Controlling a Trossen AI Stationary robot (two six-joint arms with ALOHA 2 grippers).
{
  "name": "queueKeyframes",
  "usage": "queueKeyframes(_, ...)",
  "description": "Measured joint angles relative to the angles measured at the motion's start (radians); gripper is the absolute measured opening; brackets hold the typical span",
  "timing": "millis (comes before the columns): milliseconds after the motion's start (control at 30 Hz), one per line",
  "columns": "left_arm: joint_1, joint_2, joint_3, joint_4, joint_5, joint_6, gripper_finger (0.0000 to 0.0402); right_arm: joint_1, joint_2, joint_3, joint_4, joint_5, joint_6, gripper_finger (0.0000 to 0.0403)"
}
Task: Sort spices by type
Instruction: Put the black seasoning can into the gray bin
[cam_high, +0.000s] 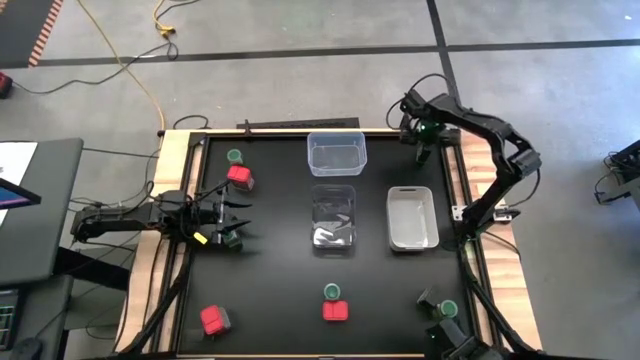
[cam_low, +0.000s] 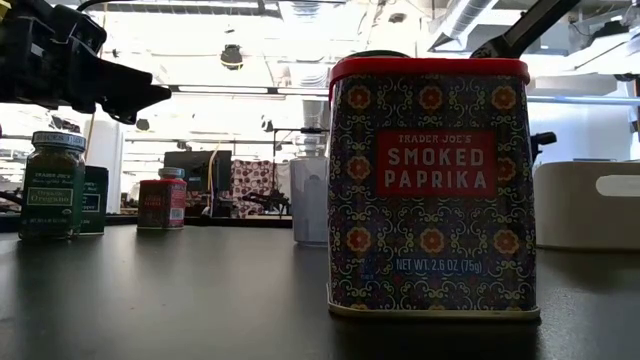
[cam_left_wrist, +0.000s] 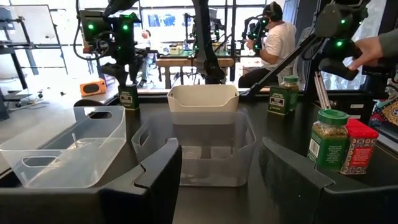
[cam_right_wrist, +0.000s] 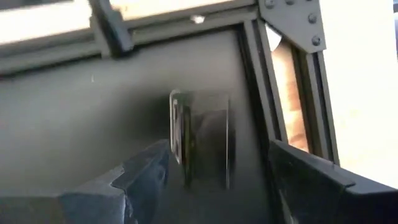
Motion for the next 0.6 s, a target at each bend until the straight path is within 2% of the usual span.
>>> queueKeyframes(600,0.000,0.000,0.000,0.000,0.000,0.000,0.0203,-0.010,0.034,-0.021,0.063,0.023,0.029,0.0303)
